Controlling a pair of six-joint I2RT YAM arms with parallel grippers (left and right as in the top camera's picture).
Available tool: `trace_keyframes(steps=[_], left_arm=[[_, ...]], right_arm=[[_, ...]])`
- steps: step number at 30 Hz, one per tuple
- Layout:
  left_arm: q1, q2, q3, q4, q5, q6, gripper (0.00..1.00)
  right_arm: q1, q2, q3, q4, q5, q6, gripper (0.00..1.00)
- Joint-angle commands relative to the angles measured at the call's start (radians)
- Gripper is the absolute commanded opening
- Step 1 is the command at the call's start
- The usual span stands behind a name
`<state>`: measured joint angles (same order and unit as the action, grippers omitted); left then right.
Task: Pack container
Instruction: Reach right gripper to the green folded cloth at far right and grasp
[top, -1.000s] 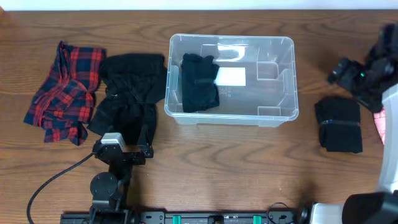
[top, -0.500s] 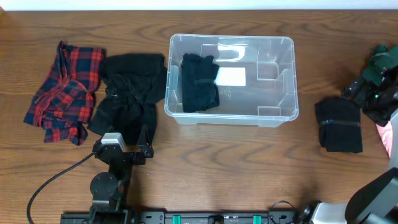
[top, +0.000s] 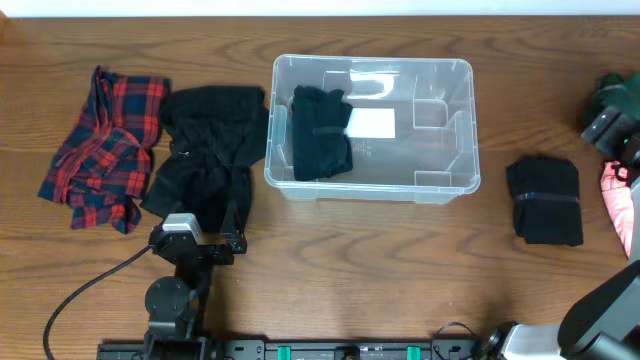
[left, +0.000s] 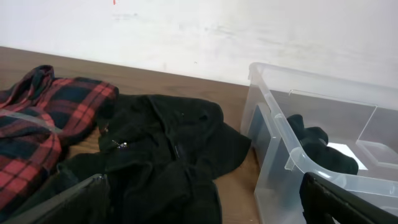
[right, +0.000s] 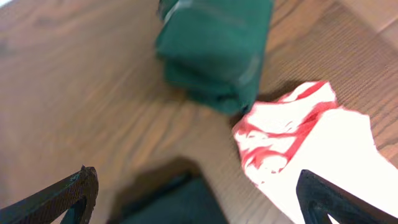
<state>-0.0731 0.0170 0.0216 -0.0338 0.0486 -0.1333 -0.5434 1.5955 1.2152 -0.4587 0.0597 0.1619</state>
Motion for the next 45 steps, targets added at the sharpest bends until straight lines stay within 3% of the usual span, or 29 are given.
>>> trace_keyframes(steps=[1,7,14,17,20,28,37,45], left_arm=[[0.005,0.002,-0.018,-0.036,-0.015,0.006,0.98],[0.005,0.002,-0.018,-0.036,-0.015,0.006,0.98],[0.005,0.002,-0.018,-0.036,-0.015,0.006,0.98],[0.005,0.002,-0.018,-0.036,-0.015,0.006,0.98],[0.005,0.002,-0.018,-0.036,-0.015,0.006,0.98],[0.005,0.002,-0.018,-0.036,-0.015,0.006,0.98],[0.005,0.002,-0.018,-0.036,-0.015,0.006,0.98],[0.005,0.002,-0.018,-0.036,-0.015,0.006,0.98]], right_arm=[[-0.022,0.040,0.005,0.050,0.060,0.142,0.98],[-0.066,0.145,0.006,0.171,-0.084,0.253,0.97],[-0.133,0.265,0.029,0.267,-0.223,0.243,0.96],[-0.151,0.271,0.031,0.311,-0.226,0.161,0.95],[-0.170,0.271,0.052,0.301,-0.222,0.135,0.95],[-0.271,0.306,0.064,0.383,-0.374,0.317,0.94],[-0.276,0.446,0.138,0.402,-0.495,0.294,0.94],[-0.275,0.495,0.152,0.447,-0.480,0.280,0.94]])
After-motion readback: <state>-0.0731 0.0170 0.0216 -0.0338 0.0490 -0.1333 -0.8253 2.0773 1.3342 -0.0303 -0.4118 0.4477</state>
